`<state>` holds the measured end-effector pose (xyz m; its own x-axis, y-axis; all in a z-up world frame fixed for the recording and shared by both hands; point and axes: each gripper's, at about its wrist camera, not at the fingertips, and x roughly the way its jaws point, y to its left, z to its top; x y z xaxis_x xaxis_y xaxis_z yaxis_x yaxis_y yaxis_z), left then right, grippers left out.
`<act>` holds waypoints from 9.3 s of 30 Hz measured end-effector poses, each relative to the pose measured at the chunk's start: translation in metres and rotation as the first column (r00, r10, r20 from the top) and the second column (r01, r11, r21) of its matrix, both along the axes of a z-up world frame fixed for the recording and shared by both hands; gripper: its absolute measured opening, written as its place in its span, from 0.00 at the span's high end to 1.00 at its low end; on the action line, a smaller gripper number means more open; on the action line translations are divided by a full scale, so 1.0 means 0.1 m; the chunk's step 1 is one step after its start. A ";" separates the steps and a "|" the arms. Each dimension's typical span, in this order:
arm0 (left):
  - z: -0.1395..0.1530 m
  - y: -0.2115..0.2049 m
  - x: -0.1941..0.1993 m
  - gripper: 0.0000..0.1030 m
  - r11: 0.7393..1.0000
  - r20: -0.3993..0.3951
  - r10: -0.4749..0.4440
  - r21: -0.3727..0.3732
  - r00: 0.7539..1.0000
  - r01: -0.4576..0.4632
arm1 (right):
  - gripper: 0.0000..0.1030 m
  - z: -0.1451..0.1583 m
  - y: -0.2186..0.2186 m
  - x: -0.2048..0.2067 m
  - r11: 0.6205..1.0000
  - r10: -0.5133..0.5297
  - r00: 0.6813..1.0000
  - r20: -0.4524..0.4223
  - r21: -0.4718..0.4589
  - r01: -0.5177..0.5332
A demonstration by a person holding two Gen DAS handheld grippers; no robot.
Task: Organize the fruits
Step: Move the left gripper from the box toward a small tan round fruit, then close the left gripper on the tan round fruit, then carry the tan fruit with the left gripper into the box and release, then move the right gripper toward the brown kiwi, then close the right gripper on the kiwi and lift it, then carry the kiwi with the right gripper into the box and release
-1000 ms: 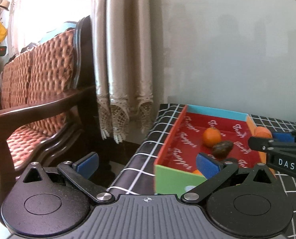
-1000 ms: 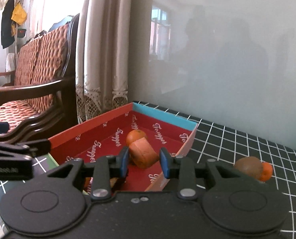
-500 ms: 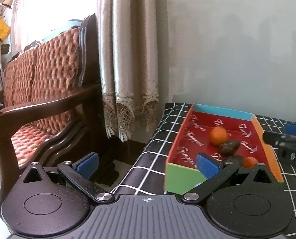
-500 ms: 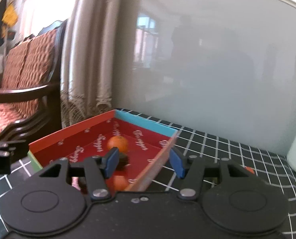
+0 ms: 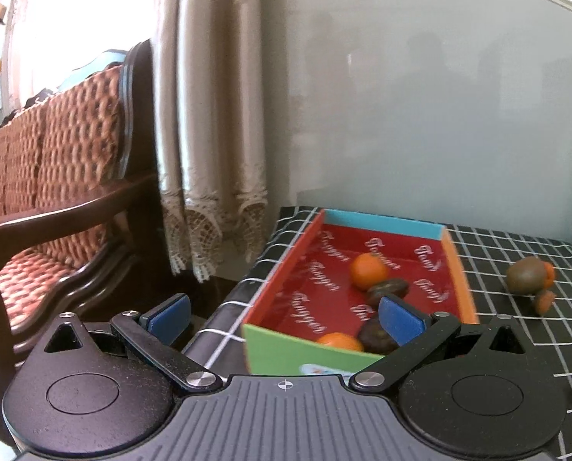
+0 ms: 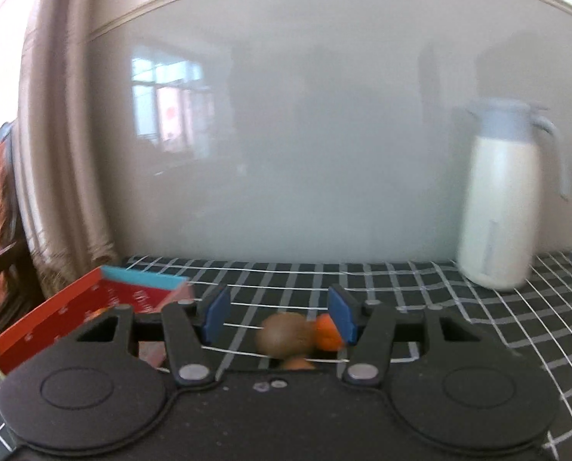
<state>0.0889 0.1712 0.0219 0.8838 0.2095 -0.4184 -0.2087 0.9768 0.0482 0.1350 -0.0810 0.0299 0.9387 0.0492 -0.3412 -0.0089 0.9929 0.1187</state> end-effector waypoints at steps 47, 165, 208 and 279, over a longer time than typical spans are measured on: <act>-0.19 -1.89 0.37 0.00 0.953 -0.051 -0.296 0.059 0.954 0.299 | 0.46 -0.22 -1.34 -0.41 0.986 -0.163 0.984 -0.065 0.011 0.164; 0.00 -0.62 0.27 0.08 0.990 0.082 -0.085 0.117 0.993 0.075 | 0.34 -0.39 -0.10 -0.14 0.984 0.070 0.993 -0.095 -0.154 -0.084; -0.12 -0.30 0.39 0.06 0.996 0.044 -0.055 0.079 0.998 0.052 | 0.25 -0.71 0.65 0.81 0.935 0.069 0.984 -0.162 -0.334 -0.120; -0.06 0.47 0.09 0.06 0.997 0.035 0.063 0.049 0.997 -0.064 | 0.31 -0.07 1.81 0.37 0.899 0.415 0.909 -0.019 -0.144 -0.414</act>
<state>0.0982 0.2183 0.0157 0.8814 0.2858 -0.3760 -0.2726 0.9580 0.0891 0.1719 0.1002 0.0228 0.8480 0.3869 -0.3622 -0.4239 0.9053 -0.0253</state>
